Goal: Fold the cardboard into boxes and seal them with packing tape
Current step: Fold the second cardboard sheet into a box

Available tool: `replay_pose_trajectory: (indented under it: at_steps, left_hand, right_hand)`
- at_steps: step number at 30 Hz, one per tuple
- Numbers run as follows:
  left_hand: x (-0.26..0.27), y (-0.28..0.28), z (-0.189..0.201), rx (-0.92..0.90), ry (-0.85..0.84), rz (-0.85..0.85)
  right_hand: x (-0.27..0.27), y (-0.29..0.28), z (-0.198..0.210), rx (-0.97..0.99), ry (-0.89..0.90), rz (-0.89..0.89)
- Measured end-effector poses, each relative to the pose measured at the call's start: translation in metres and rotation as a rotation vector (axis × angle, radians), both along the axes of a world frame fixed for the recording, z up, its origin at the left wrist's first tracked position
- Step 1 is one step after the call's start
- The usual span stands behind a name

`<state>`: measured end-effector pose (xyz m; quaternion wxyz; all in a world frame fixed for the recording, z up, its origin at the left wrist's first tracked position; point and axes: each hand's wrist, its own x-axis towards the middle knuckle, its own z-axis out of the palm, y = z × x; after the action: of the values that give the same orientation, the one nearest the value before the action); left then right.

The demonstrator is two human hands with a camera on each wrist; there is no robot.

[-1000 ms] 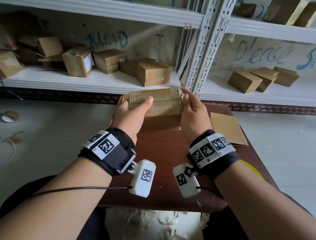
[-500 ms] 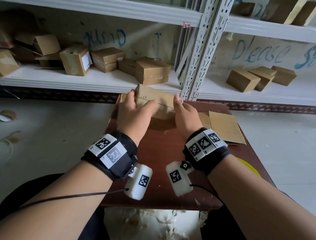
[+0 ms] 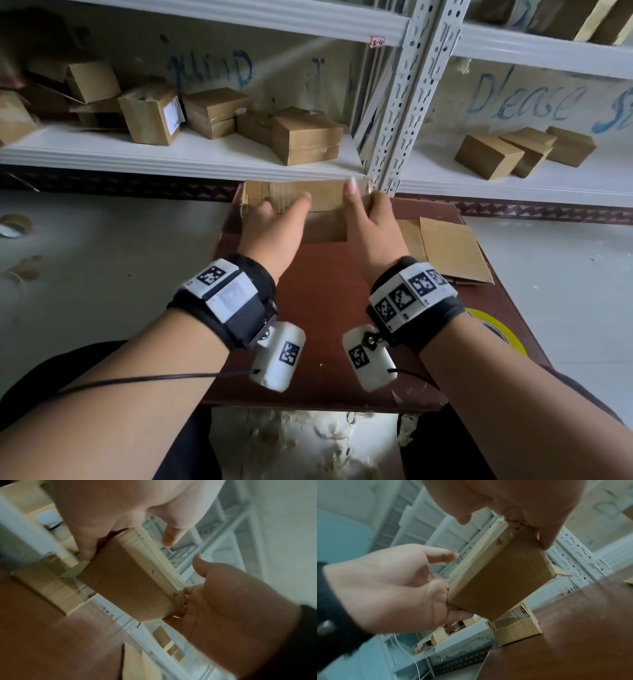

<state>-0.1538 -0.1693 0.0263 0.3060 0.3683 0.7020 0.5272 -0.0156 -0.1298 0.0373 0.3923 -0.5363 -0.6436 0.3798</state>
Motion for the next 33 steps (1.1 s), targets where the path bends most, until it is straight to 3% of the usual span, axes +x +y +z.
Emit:
replay_pose_trajectory:
  at_steps: [3,5,6,8,10,11,13,16,18,22,25,27,30,33]
  left_hand:
    - [-0.001,0.002,0.002,-0.067,-0.292,0.088]
    - [-0.002,0.004,0.000,-0.103,-0.381,0.105]
    - [0.000,0.003,0.000,-0.108,-0.334,0.096]
    - [0.007,-0.005,0.006,-0.095,-0.080,0.004]
    - [0.011,-0.011,0.006,-0.055,0.160,-0.095]
    - [0.013,-0.014,0.008,-0.031,0.198,-0.141]
    - [0.010,-0.014,0.009,0.006,0.191,-0.211]
    - [0.002,-0.009,0.007,0.050,0.223,-0.231]
    - [0.001,-0.006,0.004,0.040,0.236,-0.195]
    - [0.003,-0.005,-0.002,-0.114,0.076,-0.102]
    - [0.000,-0.001,-0.011,-0.234,0.096,-0.117]
    - [-0.002,0.000,-0.018,-0.311,0.178,-0.168]
    - [0.003,-0.004,-0.037,-0.488,0.469,-0.278]
    - [0.013,-0.008,-0.064,-0.579,0.565,-0.285]
  right_hand:
    - [-0.002,-0.002,-0.005,0.164,-0.041,0.078]
    - [0.000,0.003,-0.005,0.178,-0.050,0.079]
    - [0.001,0.006,-0.006,0.140,-0.044,0.059]
    - [0.007,0.014,-0.005,0.034,-0.051,0.006]
    - [0.014,0.017,0.001,-0.090,-0.132,-0.018]
    - [0.017,0.016,0.003,-0.152,-0.188,-0.005]
    - [0.021,0.018,0.003,-0.250,-0.233,0.021]
    - [0.016,0.014,-0.002,-0.354,-0.131,0.000]
    - [0.014,0.012,-0.005,-0.312,-0.155,0.008]
    - [0.014,0.002,-0.012,-0.075,-0.244,0.058]
    - [0.014,-0.002,-0.016,-0.119,-0.294,0.054]
    - [0.017,-0.005,-0.018,-0.192,-0.354,0.054]
    - [0.018,-0.009,-0.028,-0.325,-0.478,0.079]
    - [0.010,-0.015,-0.052,-0.419,-0.555,0.029]
